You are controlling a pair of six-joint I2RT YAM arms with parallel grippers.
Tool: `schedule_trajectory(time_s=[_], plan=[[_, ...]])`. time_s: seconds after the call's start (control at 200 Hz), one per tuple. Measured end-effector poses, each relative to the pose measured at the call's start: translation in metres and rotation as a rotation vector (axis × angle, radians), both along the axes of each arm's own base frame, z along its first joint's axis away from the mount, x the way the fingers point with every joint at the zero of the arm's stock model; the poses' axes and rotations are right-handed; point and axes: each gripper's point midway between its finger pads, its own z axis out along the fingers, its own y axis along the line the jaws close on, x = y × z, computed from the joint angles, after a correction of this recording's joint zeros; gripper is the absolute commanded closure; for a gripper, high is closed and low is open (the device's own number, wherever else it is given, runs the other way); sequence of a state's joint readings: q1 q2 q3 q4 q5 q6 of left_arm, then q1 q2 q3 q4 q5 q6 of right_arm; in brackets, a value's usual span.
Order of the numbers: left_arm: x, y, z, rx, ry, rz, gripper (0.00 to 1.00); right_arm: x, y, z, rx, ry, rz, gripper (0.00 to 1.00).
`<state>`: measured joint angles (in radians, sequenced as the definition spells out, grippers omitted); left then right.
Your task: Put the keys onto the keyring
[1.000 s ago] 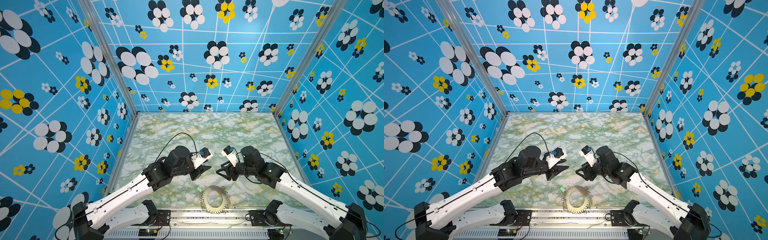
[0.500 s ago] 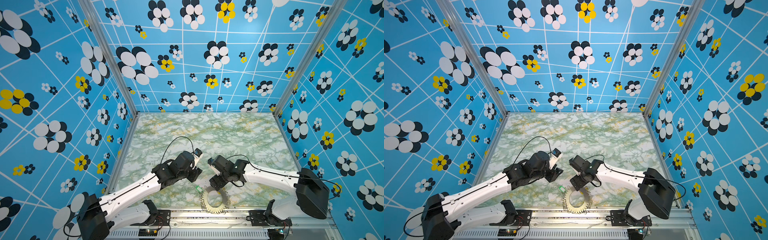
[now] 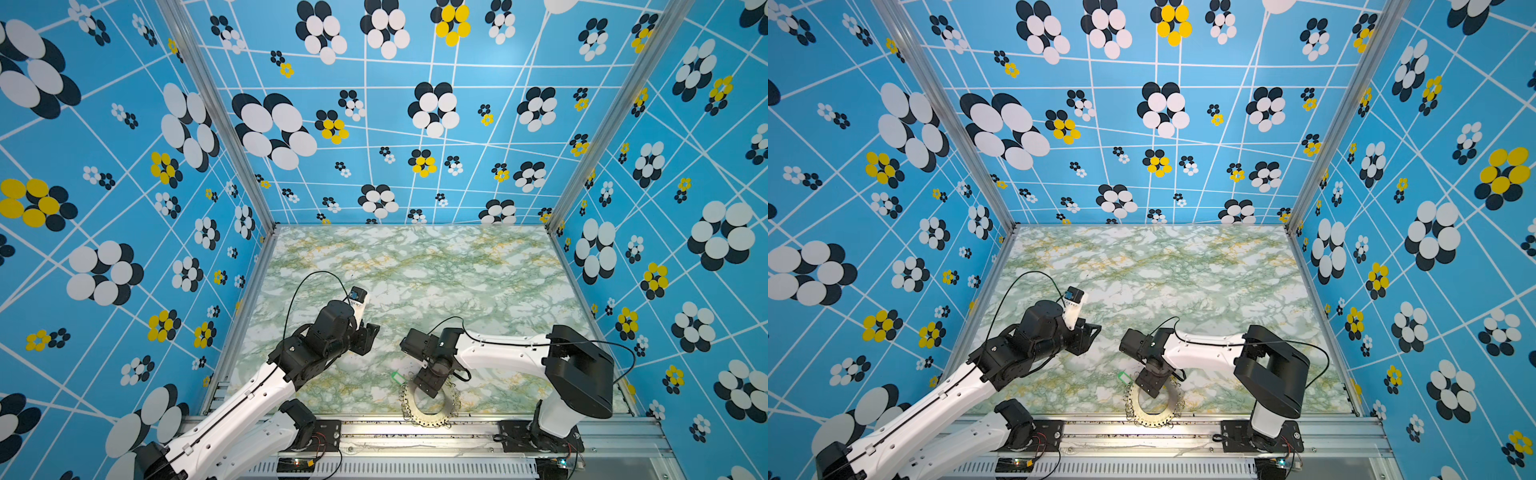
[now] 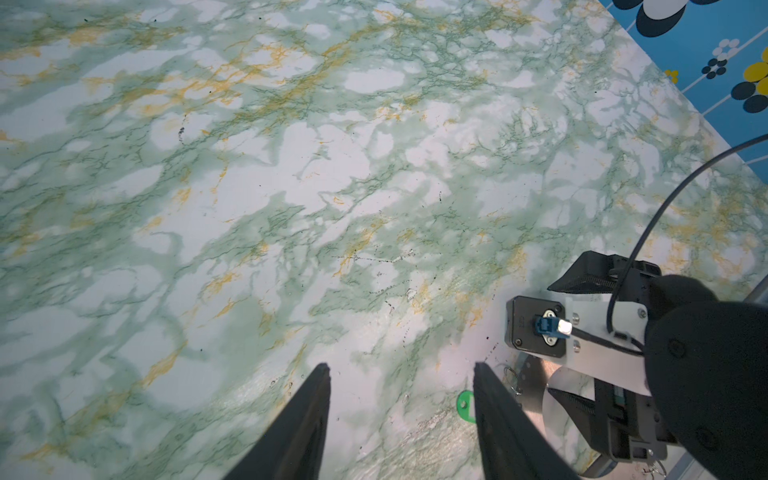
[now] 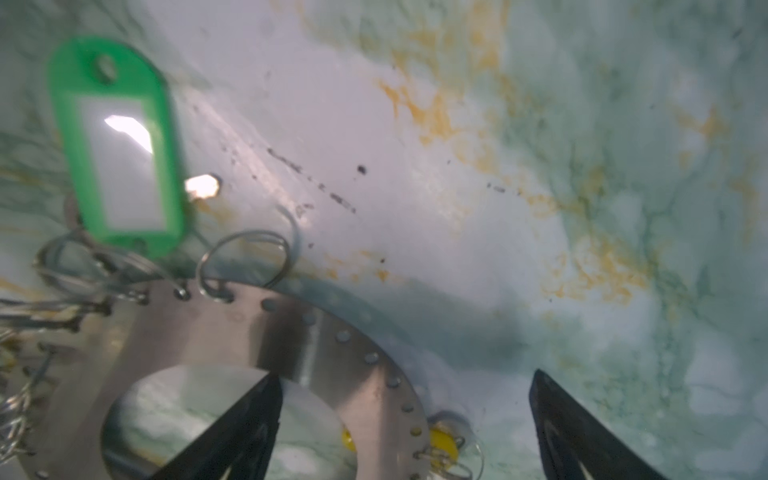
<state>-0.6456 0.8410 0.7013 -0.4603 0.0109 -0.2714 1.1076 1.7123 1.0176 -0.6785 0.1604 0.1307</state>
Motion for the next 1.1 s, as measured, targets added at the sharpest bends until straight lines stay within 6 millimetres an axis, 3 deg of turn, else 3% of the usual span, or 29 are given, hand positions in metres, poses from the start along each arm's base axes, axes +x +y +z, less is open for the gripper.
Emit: schedule_trajectory(time_s=[0.29,0.415,0.54,0.81,0.984,1.099], plan=[[0.005,0.007,0.002,-0.015,0.001,0.032,0.42,0.039,0.019,0.006,-0.014,-0.095,-0.023,0.05],[0.004,0.007,0.004,-0.028,0.004,0.034,0.42,0.063,0.018,0.007,-0.002,-0.118,-0.080,0.05],[0.003,0.005,0.004,-0.036,0.010,0.031,0.41,0.075,0.011,0.012,0.025,-0.106,-0.131,0.06],[0.000,0.000,0.004,-0.060,0.025,0.009,0.42,0.051,-0.009,0.056,0.288,0.004,-0.336,0.18],[0.002,-0.008,0.002,-0.079,0.036,-0.012,0.41,0.023,-0.042,0.021,0.290,0.150,-0.513,0.30],[0.002,-0.011,0.000,-0.085,0.046,-0.025,0.42,0.014,-0.058,0.001,0.297,0.227,-0.617,0.37]])
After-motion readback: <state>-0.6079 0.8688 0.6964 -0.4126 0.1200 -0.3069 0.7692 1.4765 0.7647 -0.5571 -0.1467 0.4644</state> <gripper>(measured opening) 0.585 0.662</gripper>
